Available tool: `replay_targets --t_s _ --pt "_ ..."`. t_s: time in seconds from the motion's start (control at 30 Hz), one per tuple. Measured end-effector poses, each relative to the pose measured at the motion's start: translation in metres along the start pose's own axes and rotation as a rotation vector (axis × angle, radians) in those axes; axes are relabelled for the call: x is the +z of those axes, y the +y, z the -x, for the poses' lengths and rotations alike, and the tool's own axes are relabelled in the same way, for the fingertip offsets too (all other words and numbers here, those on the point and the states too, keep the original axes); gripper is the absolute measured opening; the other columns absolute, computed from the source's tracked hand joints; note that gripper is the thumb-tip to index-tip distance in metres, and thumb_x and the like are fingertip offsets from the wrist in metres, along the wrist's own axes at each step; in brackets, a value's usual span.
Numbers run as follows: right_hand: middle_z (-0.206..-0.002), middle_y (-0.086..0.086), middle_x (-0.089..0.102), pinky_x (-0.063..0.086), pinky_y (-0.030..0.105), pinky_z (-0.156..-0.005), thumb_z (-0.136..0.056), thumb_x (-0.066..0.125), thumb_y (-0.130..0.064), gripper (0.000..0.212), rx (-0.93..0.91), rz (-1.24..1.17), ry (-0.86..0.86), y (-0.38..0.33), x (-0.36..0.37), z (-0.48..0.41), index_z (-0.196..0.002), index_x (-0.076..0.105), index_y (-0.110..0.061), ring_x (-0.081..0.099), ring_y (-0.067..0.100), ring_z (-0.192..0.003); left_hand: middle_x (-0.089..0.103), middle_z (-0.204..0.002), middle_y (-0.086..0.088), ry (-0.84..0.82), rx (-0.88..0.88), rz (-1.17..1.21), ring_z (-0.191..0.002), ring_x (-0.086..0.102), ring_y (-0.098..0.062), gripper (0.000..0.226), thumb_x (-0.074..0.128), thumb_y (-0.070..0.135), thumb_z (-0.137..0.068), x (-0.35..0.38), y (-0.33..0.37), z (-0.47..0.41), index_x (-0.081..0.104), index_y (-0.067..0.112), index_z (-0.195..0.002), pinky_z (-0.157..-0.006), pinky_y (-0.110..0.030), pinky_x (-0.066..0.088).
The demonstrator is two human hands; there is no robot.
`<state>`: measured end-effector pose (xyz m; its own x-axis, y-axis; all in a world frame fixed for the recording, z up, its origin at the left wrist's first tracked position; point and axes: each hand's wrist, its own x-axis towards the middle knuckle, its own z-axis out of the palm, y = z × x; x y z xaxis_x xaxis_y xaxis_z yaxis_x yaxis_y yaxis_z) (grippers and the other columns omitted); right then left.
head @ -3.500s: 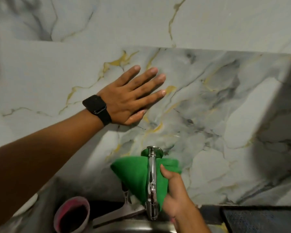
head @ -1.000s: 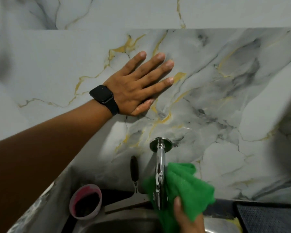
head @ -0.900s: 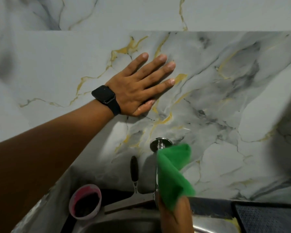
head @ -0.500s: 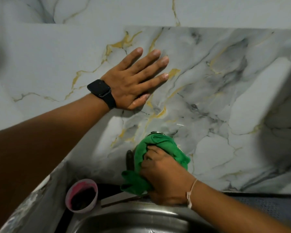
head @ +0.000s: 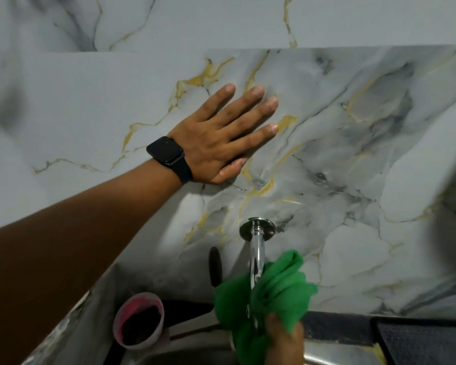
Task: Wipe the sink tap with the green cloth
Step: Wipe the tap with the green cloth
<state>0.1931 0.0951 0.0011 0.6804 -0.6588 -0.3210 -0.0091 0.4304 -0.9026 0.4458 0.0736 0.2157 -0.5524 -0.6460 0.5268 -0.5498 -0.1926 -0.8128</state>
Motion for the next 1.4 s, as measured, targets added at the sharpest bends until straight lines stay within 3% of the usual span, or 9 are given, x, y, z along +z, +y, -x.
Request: replay_targets --t_s 0.17,0.27,0.43,0.6,0.73,1.0,1.17,1.27,1.4 --pt "-0.096 0.030 0.076 0.051 0.051 -0.083 -0.071 0.042 -0.027 0.054 0.418 -0.466 -0.076 -0.036 0.000 -0.031 -0.107 0.074 -0.002 0.065 0.044 -0.100 0.038 -0.154 -0.015 -0.001 0.006 -0.018 -0.144 0.031 -0.036 0.065 0.034 0.042 -0.089 0.001 -0.002 0.001 0.035 0.016 -0.149 -0.119 -0.051 0.017" --pt "-0.087 0.027 0.077 0.055 0.055 -0.081 -0.072 0.048 -0.032 0.046 0.298 -0.426 0.017 -0.048 0.014 -0.033 -0.095 0.077 -0.004 0.067 0.043 -0.094 0.037 -0.154 -0.015 -0.016 -0.005 -0.034 -0.144 0.030 -0.035 0.066 0.033 0.043 -0.089 0.002 0.000 0.002 0.033 0.017 -0.150 -0.119 -0.051 0.018" --pt "-0.112 0.005 0.074 0.054 0.045 -0.098 -0.072 0.062 -0.025 0.037 -0.843 0.823 0.380 -0.042 0.049 -0.030 -0.107 0.070 -0.019 0.067 0.028 -0.113 0.035 -0.155 -0.015 -0.030 -0.005 -0.039 -0.145 0.028 -0.034 0.067 0.034 0.043 -0.088 0.001 0.000 0.001 0.031 0.017 -0.150 -0.115 -0.054 0.024" --pt "-0.108 0.004 0.072 0.055 0.036 -0.089 -0.071 0.058 -0.031 0.030 -0.736 1.497 -0.249 -0.096 0.034 -0.038 -0.092 0.074 -0.019 0.064 0.026 -0.103 0.034 -0.156 -0.014 -0.039 -0.005 -0.050 -0.147 0.025 -0.032 0.067 0.035 0.043 -0.088 -0.001 0.000 0.001 0.030 0.017 -0.151 -0.118 -0.052 0.019" --pt "-0.076 -0.002 0.072 0.039 0.036 -0.099 -0.075 0.054 -0.027 0.020 -1.017 1.857 -0.429 -0.070 0.010 -0.016 -0.071 0.072 -0.021 0.063 0.023 -0.091 0.032 -0.157 -0.013 -0.029 -0.008 -0.043 -0.148 0.021 -0.032 0.068 0.035 0.044 -0.088 0.001 0.001 0.000 0.029 0.018 -0.151 -0.120 -0.050 0.014" --pt "-0.085 0.009 0.068 0.052 0.041 -0.080 -0.071 0.066 -0.019 0.012 -0.940 1.523 -0.403 -0.119 0.021 -0.067 -0.076 0.070 -0.009 0.059 0.025 -0.087 0.029 -0.158 -0.013 -0.027 -0.007 -0.031 -0.148 0.022 -0.033 0.068 0.033 0.044 -0.089 0.004 -0.001 0.001 0.027 0.019 -0.152 -0.120 -0.051 0.016" --pt "-0.128 0.000 0.052 0.018 0.015 -0.115 -0.080 0.068 -0.016 0.027 -0.764 1.383 -0.381 -0.046 -0.004 -0.029 -0.106 0.071 -0.020 0.051 0.022 -0.123 0.036 -0.155 -0.014 -0.014 -0.008 -0.014 -0.146 0.029 -0.034 0.066 0.034 0.043 -0.089 0.002 0.002 0.000 0.033 0.017 -0.149 -0.119 -0.051 0.018" --pt "-0.108 0.005 0.065 0.039 0.035 -0.108 -0.071 0.075 -0.016 0.022 -0.929 1.518 -0.637 -0.065 -0.004 -0.036 -0.093 0.072 -0.016 0.057 0.023 -0.107 0.038 -0.154 -0.014 -0.016 -0.001 -0.001 -0.144 0.032 -0.035 0.065 0.035 0.042 -0.088 0.001 0.000 0.000 0.035 0.017 -0.149 -0.117 -0.052 0.022" --pt "-0.088 0.010 0.070 0.050 0.041 -0.085 -0.079 0.063 -0.027 0.022 -0.961 1.545 -0.499 -0.122 0.019 -0.068 -0.077 0.071 -0.007 0.061 0.025 -0.089 0.033 -0.156 -0.014 -0.023 -0.005 -0.019 -0.147 0.026 -0.034 0.066 0.032 0.043 -0.090 0.003 -0.001 0.002 0.029 0.017 -0.151 -0.118 -0.052 0.020"
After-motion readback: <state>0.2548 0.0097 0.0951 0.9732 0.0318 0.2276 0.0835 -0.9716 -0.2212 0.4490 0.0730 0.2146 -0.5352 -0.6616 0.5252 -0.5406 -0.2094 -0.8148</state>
